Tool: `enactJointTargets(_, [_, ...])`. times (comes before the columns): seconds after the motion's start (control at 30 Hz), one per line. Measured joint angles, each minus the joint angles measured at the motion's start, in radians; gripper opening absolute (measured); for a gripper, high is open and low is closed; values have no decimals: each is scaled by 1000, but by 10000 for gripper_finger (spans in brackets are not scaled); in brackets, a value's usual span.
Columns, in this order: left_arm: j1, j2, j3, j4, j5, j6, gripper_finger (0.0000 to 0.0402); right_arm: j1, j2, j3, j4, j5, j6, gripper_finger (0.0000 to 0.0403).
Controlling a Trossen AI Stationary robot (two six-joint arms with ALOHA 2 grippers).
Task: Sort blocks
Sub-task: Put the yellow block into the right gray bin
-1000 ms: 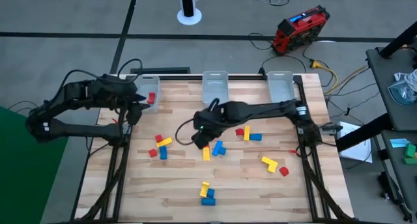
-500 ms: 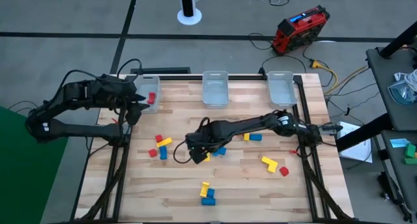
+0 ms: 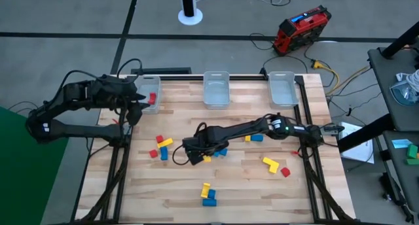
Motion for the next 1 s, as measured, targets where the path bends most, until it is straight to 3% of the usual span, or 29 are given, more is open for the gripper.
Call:
enactJointTargets(0.47, [0, 3, 0, 0, 0, 1, 166, -4, 42, -2, 32, 3, -21, 255])
enactJointTargets(1.0, [0, 5, 0, 0, -17, 3, 166, -4, 51, -2, 41, 8, -93, 123])
